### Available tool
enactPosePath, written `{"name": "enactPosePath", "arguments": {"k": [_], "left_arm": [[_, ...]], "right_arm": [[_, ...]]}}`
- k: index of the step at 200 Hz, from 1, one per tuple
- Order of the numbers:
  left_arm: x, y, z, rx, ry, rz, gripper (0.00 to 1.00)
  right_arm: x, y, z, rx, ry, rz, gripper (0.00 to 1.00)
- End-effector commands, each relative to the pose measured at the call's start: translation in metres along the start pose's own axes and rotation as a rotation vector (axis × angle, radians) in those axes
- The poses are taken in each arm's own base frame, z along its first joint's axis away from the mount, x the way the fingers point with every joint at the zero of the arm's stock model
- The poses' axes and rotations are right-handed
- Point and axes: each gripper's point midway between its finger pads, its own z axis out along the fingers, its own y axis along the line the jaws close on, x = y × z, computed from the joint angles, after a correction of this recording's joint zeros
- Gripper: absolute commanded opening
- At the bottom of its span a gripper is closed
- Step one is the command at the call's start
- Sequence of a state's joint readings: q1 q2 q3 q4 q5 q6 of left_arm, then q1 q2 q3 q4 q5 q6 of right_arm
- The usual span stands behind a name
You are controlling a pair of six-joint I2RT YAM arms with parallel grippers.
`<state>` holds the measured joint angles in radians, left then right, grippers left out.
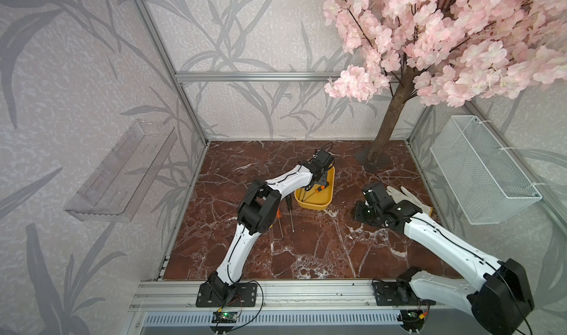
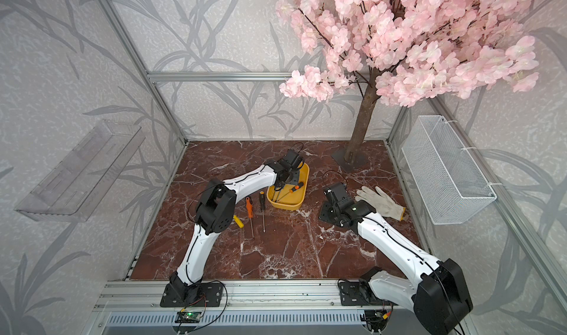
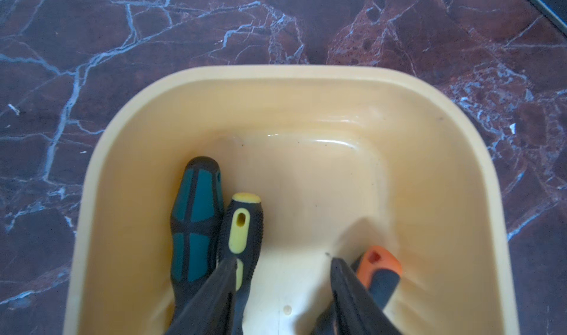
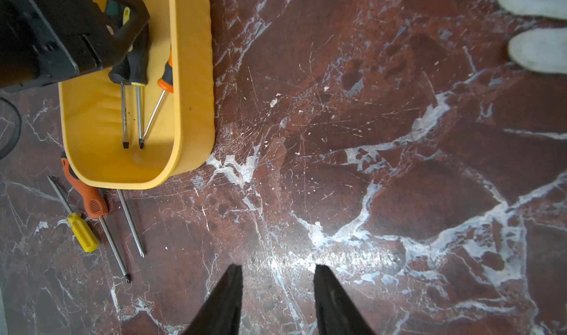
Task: Put the screwdriver on the desktop into the storage box
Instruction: Place the screwdriver in the storage box, then pick up the screwdriver from the center of the board.
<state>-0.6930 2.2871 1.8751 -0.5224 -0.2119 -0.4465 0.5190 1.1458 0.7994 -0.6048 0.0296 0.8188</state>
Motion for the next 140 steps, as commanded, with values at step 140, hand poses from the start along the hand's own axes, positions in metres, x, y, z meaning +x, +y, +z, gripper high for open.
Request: {"name": "enactPosePath", "arguments": {"k": [140], "left_arm": [[0.021,0.077,-0.133,-0.039,-0.145,-0.187,0.77]], "right_arm": [[-0.011,0.043,0.007,-0.071,0.03,-0.125,0.47]]}}
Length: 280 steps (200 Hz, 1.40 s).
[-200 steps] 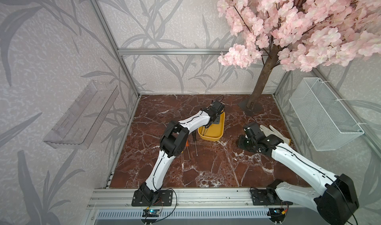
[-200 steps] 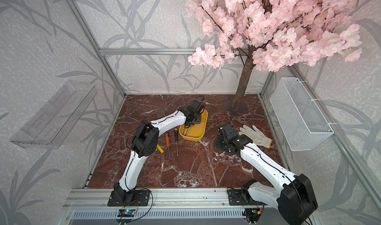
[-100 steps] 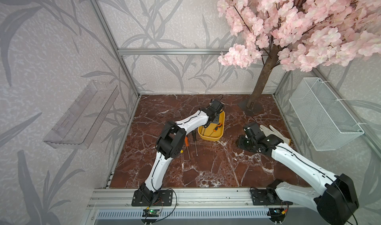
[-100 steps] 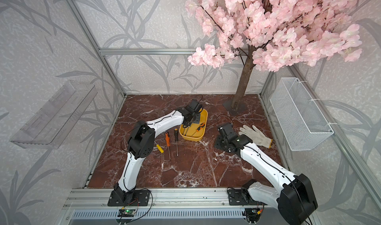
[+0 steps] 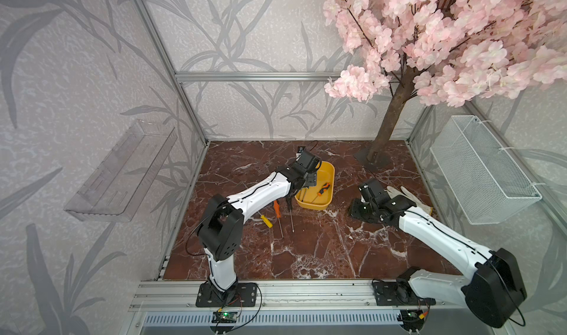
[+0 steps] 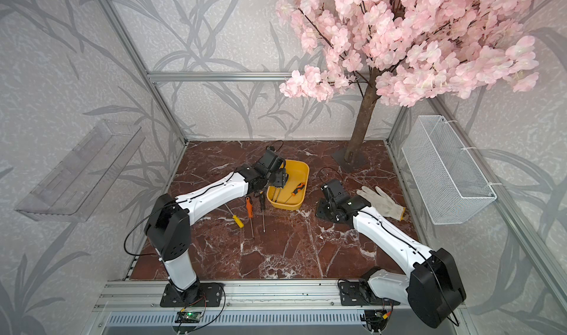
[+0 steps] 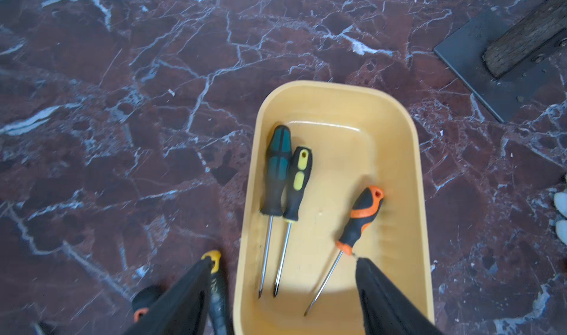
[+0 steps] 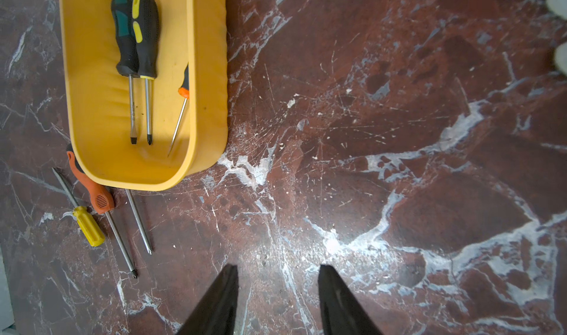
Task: Put the screwdriver on the desktop into the storage box
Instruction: Pick up the screwdriver from the center of the board.
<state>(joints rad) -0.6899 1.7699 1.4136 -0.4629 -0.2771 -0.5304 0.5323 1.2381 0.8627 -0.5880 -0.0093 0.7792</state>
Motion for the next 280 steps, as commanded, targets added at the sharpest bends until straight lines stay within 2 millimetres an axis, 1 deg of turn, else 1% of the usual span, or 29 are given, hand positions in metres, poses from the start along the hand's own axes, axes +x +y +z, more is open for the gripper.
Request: {"name": "enactPosePath", "arguments": {"k": [1,31,45,51,71,91,100,108,113,124,133,158,180,219,264,280], "left_arm": [[0.007,0.021,-0.012,-0.034,-0.019,-0.066,0.78],[0.028,0.043,-0.024,-0.05,-0.012,-0.117,0.78],[0.036,0.052,-0.029,-0.057,-0.01,-0.134,0.79],[0.039,0.056,-0.031,-0.061,-0.009,-0.143,0.82],[0.05,0.066,-0.037,-0.067,-0.003,-0.163,0.82],[0.058,0.075,-0.042,-0.072,-0.007,-0.199,0.82],[0.063,0.079,-0.042,-0.077,-0.008,-0.216,0.83],[0.068,0.084,-0.043,-0.09,-0.012,-0.237,0.9],[0.071,0.087,-0.044,-0.094,-0.014,-0.252,0.92],[0.077,0.09,-0.043,-0.09,-0.015,-0.281,0.94],[0.081,0.091,-0.042,-0.079,-0.014,-0.302,1.0],[0.088,0.093,-0.041,-0.067,-0.006,-0.334,1.0],[0.094,0.099,-0.035,-0.069,0.018,-0.364,1.0],[0.105,0.108,-0.023,-0.093,0.069,-0.395,0.93],[0.107,0.111,-0.012,-0.1,0.105,-0.394,0.83],[0.108,0.111,-0.006,-0.1,0.134,-0.386,0.77]], "right_arm": [[-0.008,0.023,-0.002,-0.046,-0.011,-0.076,0.47],[-0.009,0.043,0.002,-0.072,0.002,-0.121,0.48],[-0.01,0.05,0.003,-0.078,0.007,-0.136,0.48],[-0.009,0.053,0.004,-0.08,0.009,-0.143,0.48],[-0.009,0.059,0.007,-0.087,0.014,-0.155,0.48],[-0.007,0.063,0.009,-0.088,0.019,-0.167,0.49],[-0.006,0.064,0.01,-0.088,0.022,-0.169,0.52],[-0.006,0.065,0.01,-0.088,0.02,-0.171,0.55],[-0.005,0.065,0.011,-0.087,0.021,-0.171,0.55],[-0.005,0.065,0.011,-0.087,0.019,-0.172,0.55],[-0.005,0.065,0.012,-0.088,0.02,-0.171,0.56],[-0.004,0.066,0.013,-0.086,0.028,-0.176,0.59],[-0.003,0.066,0.014,-0.086,0.031,-0.176,0.59],[0.0,0.064,0.015,-0.09,0.031,-0.169,0.58],[0.003,0.056,0.016,-0.074,0.033,-0.155,0.57],[0.003,0.056,0.016,-0.074,0.029,-0.151,0.57]]}}
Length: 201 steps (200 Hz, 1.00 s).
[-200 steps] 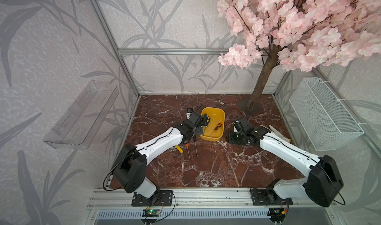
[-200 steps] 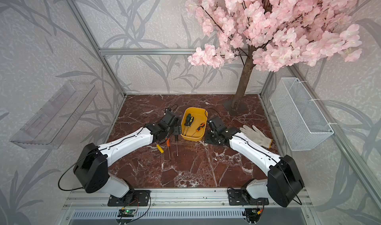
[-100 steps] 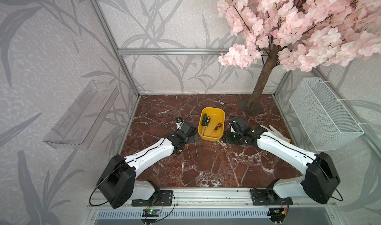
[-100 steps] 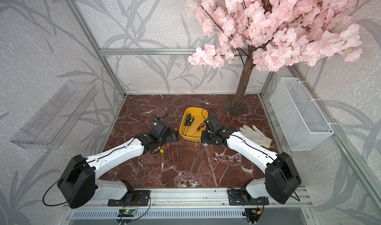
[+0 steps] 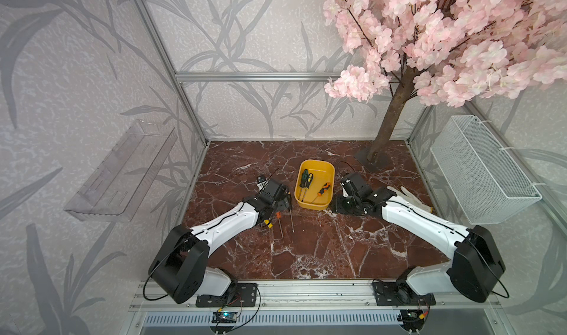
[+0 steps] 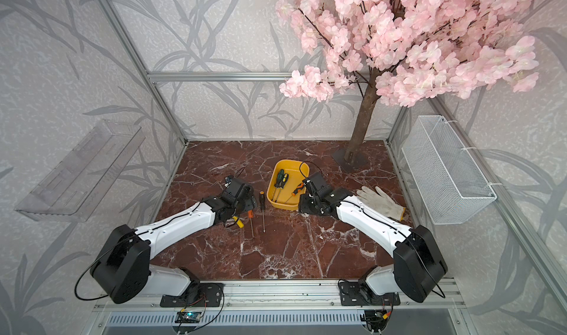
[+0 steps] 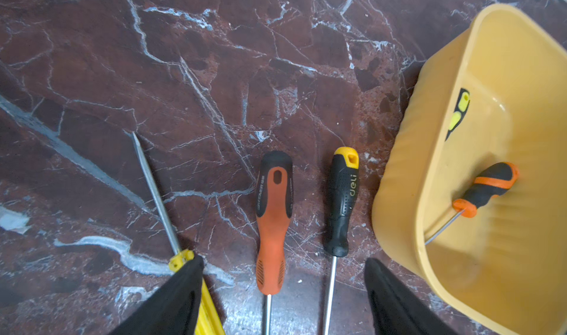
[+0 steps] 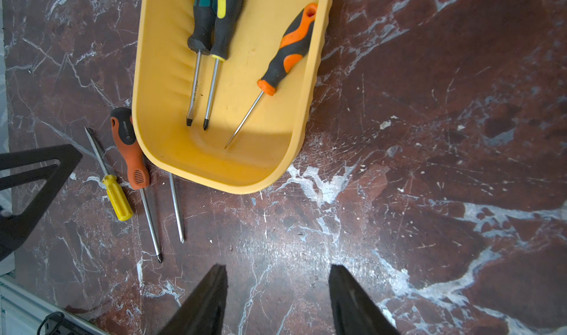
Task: Put the screwdriver on the desktop into the storage box
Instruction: Pick up the screwdriver from the center of the board.
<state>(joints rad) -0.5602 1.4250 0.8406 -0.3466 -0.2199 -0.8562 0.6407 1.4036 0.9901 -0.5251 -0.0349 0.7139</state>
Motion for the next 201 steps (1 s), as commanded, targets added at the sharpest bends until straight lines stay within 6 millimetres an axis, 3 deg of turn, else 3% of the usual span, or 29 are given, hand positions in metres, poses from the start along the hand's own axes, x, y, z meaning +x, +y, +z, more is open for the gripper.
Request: {"name": "enactPosePath", "arguments": {"k": [1,73,92,168,201], "left_arm": [[0.001,0.0,0.008,-0.007,0.04,0.007,0.77],[0.014,0.001,0.04,-0.071,0.189,0.069,0.63],[0.015,0.003,0.044,-0.085,0.199,0.071,0.55],[0.031,0.011,0.058,-0.114,0.247,0.079,0.49],[0.032,0.013,0.061,-0.121,0.252,0.088,0.4]], "right_arm": [[0.002,-0.002,-0.003,0.001,-0.01,0.007,0.57],[0.006,-0.007,-0.003,0.011,-0.017,0.027,0.56],[0.006,-0.009,-0.003,0.015,-0.018,0.027,0.56],[0.006,-0.012,-0.003,0.021,-0.026,0.032,0.56],[0.007,-0.013,-0.005,0.024,-0.031,0.033,0.56]]}}
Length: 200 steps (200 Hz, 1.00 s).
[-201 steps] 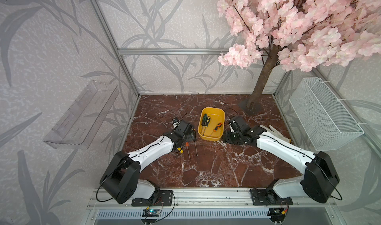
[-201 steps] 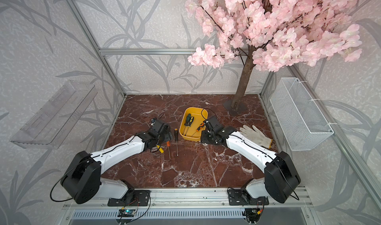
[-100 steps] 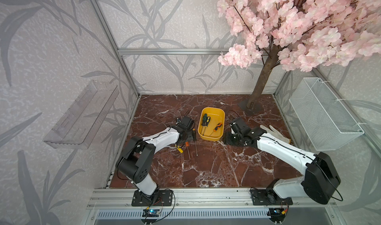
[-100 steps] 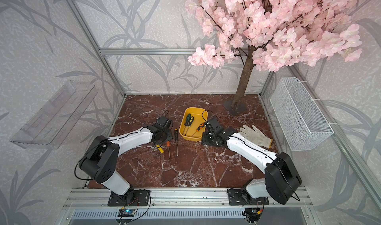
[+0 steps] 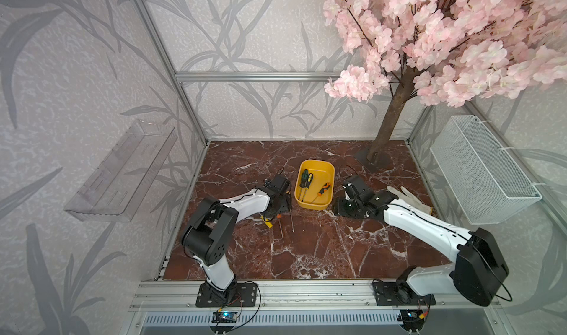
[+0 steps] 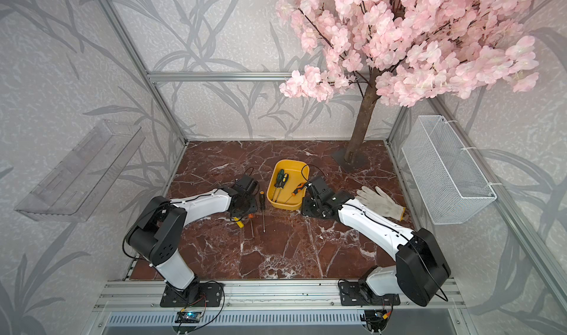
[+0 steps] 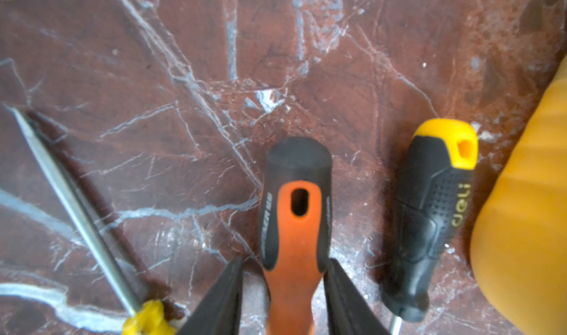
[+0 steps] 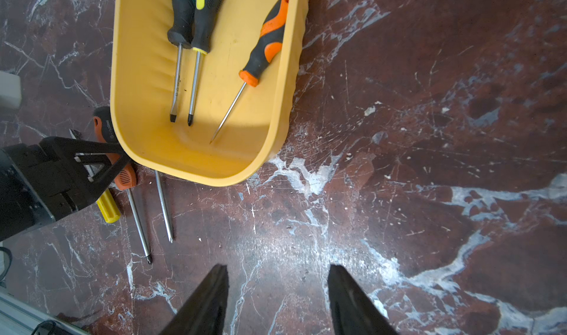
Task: Put the screwdriver on the desktop into the storage box
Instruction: Pick up the screwdriver from the center of the board.
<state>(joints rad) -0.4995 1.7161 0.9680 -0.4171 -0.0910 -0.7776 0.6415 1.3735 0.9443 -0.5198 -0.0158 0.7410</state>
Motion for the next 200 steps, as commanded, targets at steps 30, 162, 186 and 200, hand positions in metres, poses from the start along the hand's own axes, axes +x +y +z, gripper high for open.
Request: {"name": "enactPosePath", "arguments": {"k": [30,162,186,200], "left_arm": [[0.003,0.002,0.008,-0.017,0.025,0.021,0.32],[-0.091,-0.095,-0.084,0.159,-0.195,0.193,0.14],[-0.109,-0.135,-0.094,0.195,-0.234,0.27,0.14],[-0.117,-0.157,-0.095,0.201,-0.258,0.318,0.14]], "right_arm": [[-0.003,-0.004,-0.01,0.004,-0.044,0.01,0.56],[0.0,-0.015,-0.025,0.018,-0.083,0.022,0.56],[0.001,-0.018,-0.028,0.021,-0.089,0.022,0.56],[0.002,-0.019,-0.031,0.02,-0.092,0.022,0.56]]}}
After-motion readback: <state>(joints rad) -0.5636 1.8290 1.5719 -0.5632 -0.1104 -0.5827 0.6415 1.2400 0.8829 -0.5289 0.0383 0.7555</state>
